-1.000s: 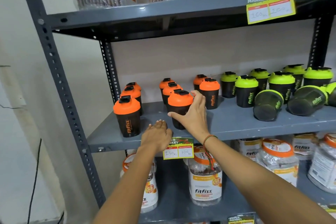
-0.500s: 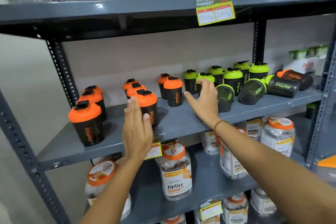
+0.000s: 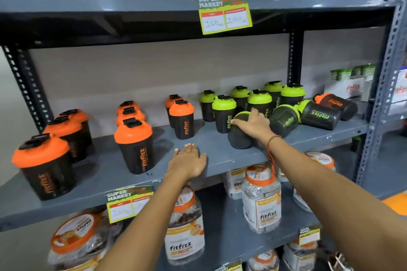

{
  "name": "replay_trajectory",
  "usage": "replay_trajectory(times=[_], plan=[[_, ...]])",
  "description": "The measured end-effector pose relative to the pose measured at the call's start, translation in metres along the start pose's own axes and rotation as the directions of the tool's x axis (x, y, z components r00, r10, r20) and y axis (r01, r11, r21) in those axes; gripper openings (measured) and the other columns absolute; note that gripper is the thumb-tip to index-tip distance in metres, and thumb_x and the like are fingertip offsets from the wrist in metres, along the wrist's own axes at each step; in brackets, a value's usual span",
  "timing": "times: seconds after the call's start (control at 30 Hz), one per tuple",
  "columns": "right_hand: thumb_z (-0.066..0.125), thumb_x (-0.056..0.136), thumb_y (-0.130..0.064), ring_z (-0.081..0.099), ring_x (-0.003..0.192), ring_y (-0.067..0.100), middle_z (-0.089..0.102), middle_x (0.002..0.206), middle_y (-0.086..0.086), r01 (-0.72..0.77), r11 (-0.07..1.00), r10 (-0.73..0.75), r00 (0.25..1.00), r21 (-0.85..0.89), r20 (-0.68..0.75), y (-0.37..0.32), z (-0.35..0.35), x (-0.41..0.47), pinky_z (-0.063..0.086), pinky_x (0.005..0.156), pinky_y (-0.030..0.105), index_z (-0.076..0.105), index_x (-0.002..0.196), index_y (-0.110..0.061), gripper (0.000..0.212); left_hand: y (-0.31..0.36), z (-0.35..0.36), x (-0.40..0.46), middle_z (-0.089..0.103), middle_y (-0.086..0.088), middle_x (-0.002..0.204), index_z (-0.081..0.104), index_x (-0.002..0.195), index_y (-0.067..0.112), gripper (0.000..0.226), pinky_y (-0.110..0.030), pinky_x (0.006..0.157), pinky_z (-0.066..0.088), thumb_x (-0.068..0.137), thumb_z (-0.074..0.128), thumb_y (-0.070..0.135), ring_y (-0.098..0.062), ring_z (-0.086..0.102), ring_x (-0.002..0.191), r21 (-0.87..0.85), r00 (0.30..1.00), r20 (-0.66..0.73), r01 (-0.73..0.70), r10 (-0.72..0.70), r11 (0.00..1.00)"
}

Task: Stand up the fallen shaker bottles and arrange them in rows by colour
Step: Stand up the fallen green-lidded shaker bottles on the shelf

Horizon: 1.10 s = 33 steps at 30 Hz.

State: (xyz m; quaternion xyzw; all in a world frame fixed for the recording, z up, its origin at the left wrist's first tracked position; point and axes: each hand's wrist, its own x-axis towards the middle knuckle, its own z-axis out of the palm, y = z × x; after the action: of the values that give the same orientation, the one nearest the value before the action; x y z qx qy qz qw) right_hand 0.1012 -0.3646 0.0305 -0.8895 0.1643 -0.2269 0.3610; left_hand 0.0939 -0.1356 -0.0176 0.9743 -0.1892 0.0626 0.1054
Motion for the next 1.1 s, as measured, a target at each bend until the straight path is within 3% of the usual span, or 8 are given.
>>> replay_trajectory(times=[0.13,0.3,0.43,0.5,0.57,0.7,0.8,1.1], plan=[[0.072,0.073,-0.061,0.043,0.132,0.043,0.037,0.142,0.015,0.027,0.999,-0.031,0.996,0.04,0.088,0.001,0.006,0.012,0.038,0.11,0.045,0.038,0.144,-0.018,0.09,-0.003,-0.001,0.01,0.033,-0.014,0.153,0.036,0.14,0.008,0.06,-0.048,0.117,0.015,0.093,0.026,0.045,-0.031,0.034,0.138,-0.01,0.999,0.003,0.041,-0.041,0.999],[0.078,0.063,-0.062,0.046,0.128,0.039,0.029,0.137,0.009,-0.009,0.998,0.0,0.99,0.068,0.138,-0.002,0.009,0.017,0.046,0.104,0.047,0.033,0.143,-0.019,0.102,-0.003,0.0,0.01,0.037,-0.014,0.151,0.04,0.136,0.009,0.06,-0.049,0.116,0.02,0.091,0.025,0.046,-0.03,0.036,0.136,-0.007,0.999,-0.013,0.044,-0.044,0.999],[0.082,0.061,-0.055,0.052,0.118,0.036,0.029,0.127,0.007,-0.019,0.994,0.002,0.988,0.107,0.157,-0.003,0.004,0.016,0.054,0.095,0.045,0.04,0.133,-0.017,0.091,-0.002,-0.001,0.008,0.041,-0.014,0.147,0.043,0.133,0.008,0.058,-0.05,0.116,0.021,0.092,0.024,0.044,-0.029,0.039,0.134,-0.017,0.999,-0.015,0.04,-0.04,0.999],[0.082,0.06,-0.051,0.052,0.118,0.037,0.031,0.127,0.007,0.01,0.996,-0.02,0.995,0.094,0.1,-0.004,0.001,0.013,0.05,0.099,0.045,0.041,0.131,-0.021,0.088,-0.001,-0.001,0.007,0.042,-0.014,0.146,0.044,0.132,0.008,0.057,-0.05,0.116,0.021,0.092,0.024,0.043,-0.029,0.039,0.134,-0.024,0.999,-0.018,0.037,-0.037,0.999],[0.082,0.061,-0.049,0.049,0.12,0.04,0.032,0.131,0.007,0.084,0.996,-0.082,0.995,0.034,-0.056,-0.007,-0.002,0.006,0.047,0.093,0.043,0.039,0.13,-0.025,0.084,-0.001,-0.001,0.007,0.041,-0.014,0.147,0.043,0.133,0.008,0.058,-0.05,0.116,0.02,0.092,0.023,0.044,-0.029,0.038,0.135,-0.023,0.999,-0.019,0.036,-0.037,0.999],[0.085,0.065,-0.044,0.043,0.123,0.041,0.032,0.139,0.008,0.274,0.95,-0.312,0.867,-0.15,-0.389,-0.01,0.002,-0.013,0.052,0.07,0.048,0.039,0.131,-0.025,0.082,0.0,-0.001,0.007,0.038,-0.014,0.15,0.041,0.136,0.007,0.059,-0.049,0.117,0.018,0.093,0.023,0.044,-0.029,0.036,0.137,-0.02,0.999,-0.019,0.031,-0.032,0.999],[0.087,0.068,-0.04,0.036,0.134,0.039,0.031,0.147,0.011,0.328,0.905,-0.416,0.814,-0.27,-0.405,-0.005,0.014,-0.026,0.056,0.076,0.051,0.04,0.135,-0.023,0.083,0.0,0.0,0.007,0.032,-0.013,0.155,0.036,0.142,0.009,0.061,-0.048,0.118,0.016,0.093,0.023,0.044,-0.027,0.032,0.14,-0.009,0.999,-0.023,0.028,-0.028,1.0],[0.084,0.074,-0.032,0.028,0.142,0.04,0.035,0.151,0.02,0.386,0.838,-0.52,0.779,-0.386,-0.35,0.009,0.039,-0.048,0.056,0.087,0.056,0.044,0.143,-0.02,0.081,-0.001,0.003,0.011,0.034,-0.012,0.153,0.039,0.138,0.01,0.06,-0.049,0.116,0.019,0.092,0.023,0.045,-0.028,0.035,0.138,0.013,0.999,-0.011,0.031,-0.031,0.999]])
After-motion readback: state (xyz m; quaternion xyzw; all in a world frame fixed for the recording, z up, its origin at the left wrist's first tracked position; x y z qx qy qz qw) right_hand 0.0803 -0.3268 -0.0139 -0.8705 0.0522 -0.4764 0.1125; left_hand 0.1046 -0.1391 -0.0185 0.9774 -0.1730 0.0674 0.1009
